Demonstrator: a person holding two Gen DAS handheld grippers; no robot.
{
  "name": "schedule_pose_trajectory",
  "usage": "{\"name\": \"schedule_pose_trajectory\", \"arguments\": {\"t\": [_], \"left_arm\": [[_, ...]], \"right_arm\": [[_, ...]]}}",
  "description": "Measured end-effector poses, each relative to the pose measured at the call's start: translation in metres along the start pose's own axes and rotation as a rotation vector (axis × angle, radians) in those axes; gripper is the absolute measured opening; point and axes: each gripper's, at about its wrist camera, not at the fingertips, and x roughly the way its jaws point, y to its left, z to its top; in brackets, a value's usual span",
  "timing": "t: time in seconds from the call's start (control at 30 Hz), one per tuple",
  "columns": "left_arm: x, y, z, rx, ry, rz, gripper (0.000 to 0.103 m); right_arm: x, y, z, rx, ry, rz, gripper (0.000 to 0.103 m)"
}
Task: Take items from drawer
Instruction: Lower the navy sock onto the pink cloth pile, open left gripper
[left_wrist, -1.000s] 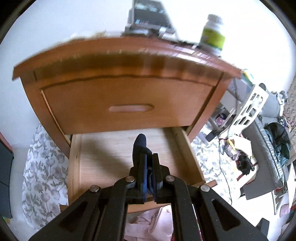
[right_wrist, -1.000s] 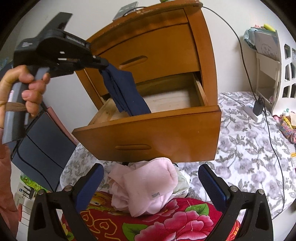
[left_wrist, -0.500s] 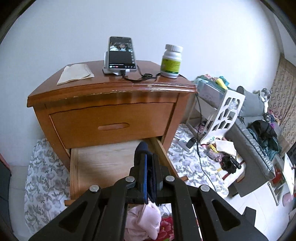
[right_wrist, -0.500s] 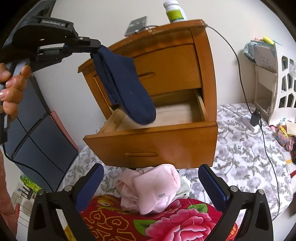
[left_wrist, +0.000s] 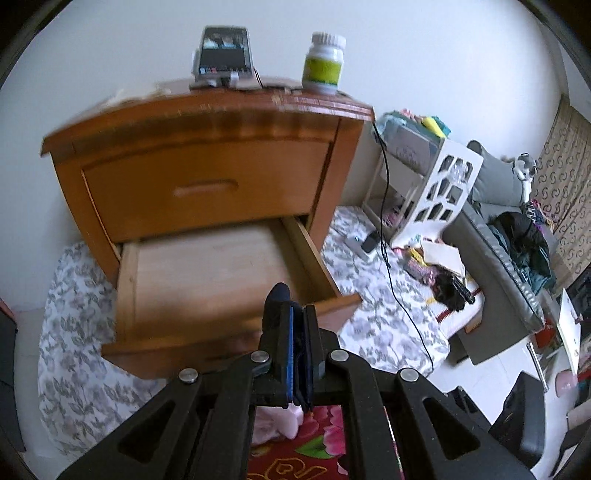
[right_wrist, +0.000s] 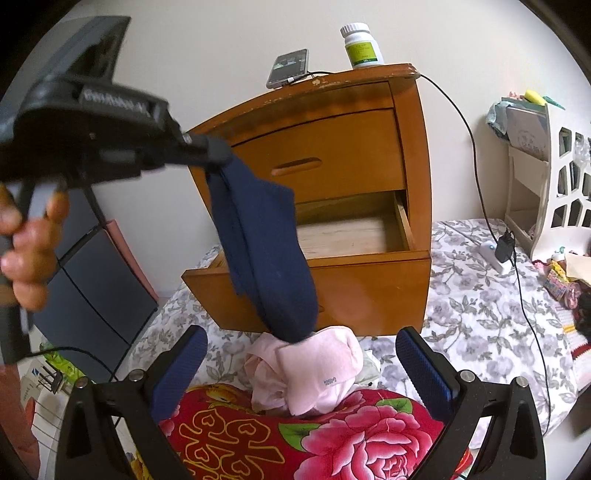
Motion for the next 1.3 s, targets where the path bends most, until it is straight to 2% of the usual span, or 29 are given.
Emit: {"name": "schedule_pose_trajectory", "arguments": {"t": [0.2, 0.4, 0.63, 0.9, 1.13, 1.3], "left_arm": [[0.028, 0.003, -0.016, -0.047, 0.053, -0.04, 0.004], [0.058, 0.018, -0.031, -0.075, 0.099, -0.012, 0.004], [0.09, 0.055, -0.072, -0.131, 0.141, 0.091, 0.005], [0.118, 0.095, -0.106, -0.215, 0.177, 0.15, 0.005], [0.16, 0.128, -0.137, -0.351, 0.266, 0.143, 0.005], [0.171, 0.138, -0.154, -0.395, 0.298, 0.152, 0.005]], "right_arm": [[0.001, -0.004, -0.002, 0.012, 0.006, -0.006, 0.103], [0.007, -0.013, -0.005, 0.03, 0.027, -0.023, 0.103], [0.015, -0.012, -0.008, 0.029, 0.058, -0.028, 0.103], [0.027, -0.003, -0.013, 0.0, 0.102, -0.04, 0.103], [0.041, 0.005, -0.02, -0.025, 0.148, -0.049, 0.103], [0.049, 0.003, -0.024, -0.023, 0.177, -0.069, 0.103]]}}
